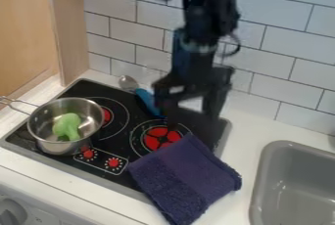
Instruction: Moved the purple cloth to the upper right side of stove
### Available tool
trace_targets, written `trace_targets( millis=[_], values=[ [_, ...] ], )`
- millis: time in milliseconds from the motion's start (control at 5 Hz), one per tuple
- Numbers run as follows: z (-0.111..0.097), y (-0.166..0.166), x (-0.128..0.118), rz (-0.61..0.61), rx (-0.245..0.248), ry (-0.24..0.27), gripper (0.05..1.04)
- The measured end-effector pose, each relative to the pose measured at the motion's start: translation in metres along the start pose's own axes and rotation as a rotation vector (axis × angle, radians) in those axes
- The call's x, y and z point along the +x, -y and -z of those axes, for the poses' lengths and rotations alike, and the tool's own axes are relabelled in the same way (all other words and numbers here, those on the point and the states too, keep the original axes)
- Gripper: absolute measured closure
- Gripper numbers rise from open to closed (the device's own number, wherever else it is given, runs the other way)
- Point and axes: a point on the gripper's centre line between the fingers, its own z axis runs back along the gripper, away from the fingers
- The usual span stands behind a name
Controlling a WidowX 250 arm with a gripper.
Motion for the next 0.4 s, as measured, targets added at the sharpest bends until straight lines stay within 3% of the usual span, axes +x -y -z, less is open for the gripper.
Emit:
trace_targets(
  millis=[400],
  values=[
    [0.016, -0.015, -0.021, 0.066, 0.039, -0.001, 0.084]
  ],
)
